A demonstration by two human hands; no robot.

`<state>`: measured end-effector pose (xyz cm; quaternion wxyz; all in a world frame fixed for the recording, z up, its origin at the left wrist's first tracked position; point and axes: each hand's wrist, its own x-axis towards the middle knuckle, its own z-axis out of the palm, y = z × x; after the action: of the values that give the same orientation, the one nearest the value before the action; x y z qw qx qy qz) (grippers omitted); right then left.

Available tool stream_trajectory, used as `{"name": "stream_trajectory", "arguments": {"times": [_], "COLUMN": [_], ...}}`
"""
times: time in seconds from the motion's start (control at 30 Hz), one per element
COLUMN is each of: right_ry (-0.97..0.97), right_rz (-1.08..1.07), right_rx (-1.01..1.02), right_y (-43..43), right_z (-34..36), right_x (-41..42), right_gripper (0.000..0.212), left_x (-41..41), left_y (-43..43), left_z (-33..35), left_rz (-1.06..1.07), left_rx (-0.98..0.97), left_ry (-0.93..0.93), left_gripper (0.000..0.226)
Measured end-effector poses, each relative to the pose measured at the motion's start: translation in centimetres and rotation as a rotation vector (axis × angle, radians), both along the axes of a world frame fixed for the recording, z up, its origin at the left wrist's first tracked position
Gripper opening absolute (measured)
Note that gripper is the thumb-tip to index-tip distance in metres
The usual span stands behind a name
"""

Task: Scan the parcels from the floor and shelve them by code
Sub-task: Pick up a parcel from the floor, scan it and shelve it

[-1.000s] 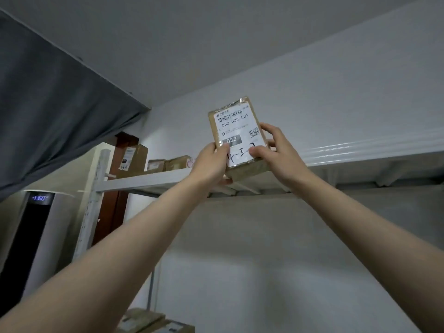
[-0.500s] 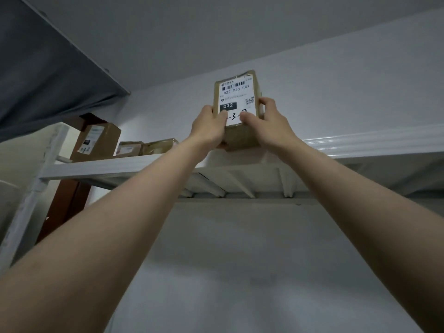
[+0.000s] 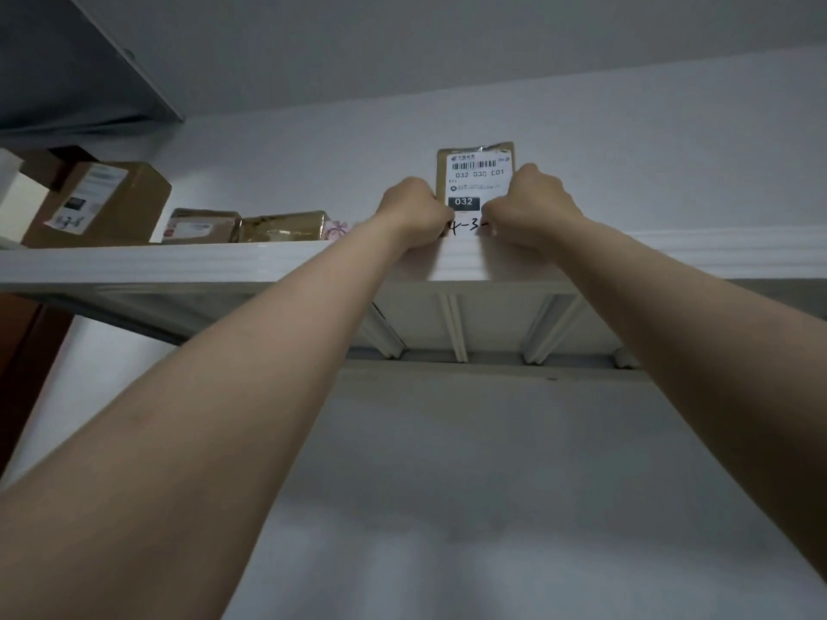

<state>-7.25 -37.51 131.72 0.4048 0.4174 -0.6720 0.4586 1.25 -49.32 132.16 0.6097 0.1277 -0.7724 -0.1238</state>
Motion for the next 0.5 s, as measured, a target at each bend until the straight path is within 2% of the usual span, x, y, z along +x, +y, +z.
{"name": "stream_trajectory", "arguments": {"times": [0.17,0.3,0.4,0.5], "right_ry": [0.031,0.007,0.001,0.008], "right_rz": [-0.216,-0.250,-0.254,-0.285], "right_rx": [-0.003,0.031,0.032,0.007], "right_y": [-1.1,-1.2,-1.1,-1.2], "right_z": [0.0,0.0,-0.1,-0.4], "right_x": [-0.2,0.2,0.3,0.5], "right_gripper": [0.047,0.023,0.023,0.032], "left_x": [-1.3,-1.1,-0.6,-0.3], "left_y": [-1.5,-1.5,-1.3,-1.1], "left_z": [0.3,0.0,-0.4,-0.8], "left_rz": [0.092,0.110,0.103,0.107], "left_rx": [-0.074,-0.104,-0.123,-0.147], "left_ry": [0.143,0.224,0.227,0.234], "left_gripper": [0.025,0.023,0.022,0.018]}}
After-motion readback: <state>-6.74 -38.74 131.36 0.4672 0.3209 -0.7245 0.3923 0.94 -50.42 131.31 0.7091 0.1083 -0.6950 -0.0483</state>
